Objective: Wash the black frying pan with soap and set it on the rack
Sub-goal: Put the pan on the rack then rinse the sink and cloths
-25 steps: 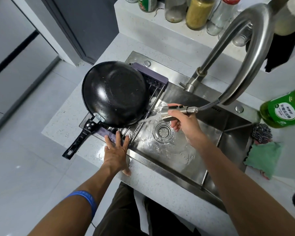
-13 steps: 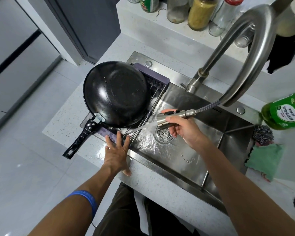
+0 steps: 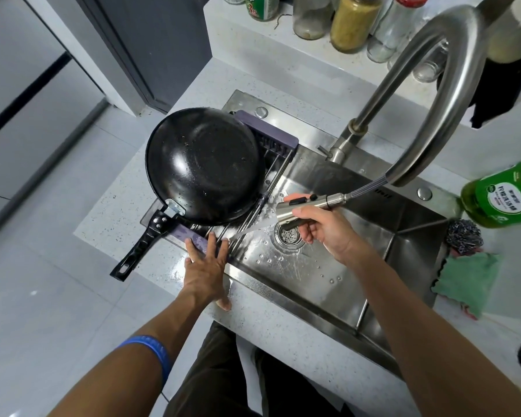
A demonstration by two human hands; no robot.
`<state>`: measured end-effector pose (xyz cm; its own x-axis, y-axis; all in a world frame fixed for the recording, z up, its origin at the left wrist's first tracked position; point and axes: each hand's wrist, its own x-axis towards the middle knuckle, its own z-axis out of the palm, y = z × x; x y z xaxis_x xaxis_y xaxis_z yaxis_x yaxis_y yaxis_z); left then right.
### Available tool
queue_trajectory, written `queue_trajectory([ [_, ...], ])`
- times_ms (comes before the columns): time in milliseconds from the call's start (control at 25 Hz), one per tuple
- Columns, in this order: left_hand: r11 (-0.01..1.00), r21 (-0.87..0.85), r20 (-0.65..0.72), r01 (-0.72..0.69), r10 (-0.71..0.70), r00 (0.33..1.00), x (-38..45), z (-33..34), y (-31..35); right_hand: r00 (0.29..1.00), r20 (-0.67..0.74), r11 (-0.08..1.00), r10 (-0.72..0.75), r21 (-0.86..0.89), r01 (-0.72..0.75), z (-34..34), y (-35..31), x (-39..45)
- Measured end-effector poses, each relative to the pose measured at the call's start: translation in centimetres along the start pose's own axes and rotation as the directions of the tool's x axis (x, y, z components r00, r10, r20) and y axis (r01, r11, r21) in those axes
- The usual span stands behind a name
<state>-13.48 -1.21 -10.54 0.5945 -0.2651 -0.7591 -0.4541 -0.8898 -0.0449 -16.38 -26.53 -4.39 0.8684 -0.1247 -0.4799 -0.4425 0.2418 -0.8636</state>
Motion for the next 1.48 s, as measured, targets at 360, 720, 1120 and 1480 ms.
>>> queue_trajectory([
  [360,1.0,0.019,-0.005,-0.002,0.002,1.0,0.0,0.0,0.0,1.0,0.019,1.0,0.01,-0.006,-0.01,-0.2,0.1,0.0],
  [720,1.0,-0.002,-0.002,-0.005,0.005,1.0,0.1,0.0,-0.1,0.938,-0.34,0.997,-0.062,-0.061,0.044,-0.7,-1.2,2.2],
  [1120,1.0,0.027,0.0,-0.003,0.003,1.0,0.1,0.1,-0.1,0.896,-0.429,0.984,-0.116,-0.173,0.045,-0.5,-2.2,2.7],
  [1480,1.0,0.028,-0.01,-0.007,0.007,1.0,0.1,-0.1,0.1,0.839,-0.521,0.867,-0.159,-0.48,-0.134,-7.8,-2.4,-1.7],
])
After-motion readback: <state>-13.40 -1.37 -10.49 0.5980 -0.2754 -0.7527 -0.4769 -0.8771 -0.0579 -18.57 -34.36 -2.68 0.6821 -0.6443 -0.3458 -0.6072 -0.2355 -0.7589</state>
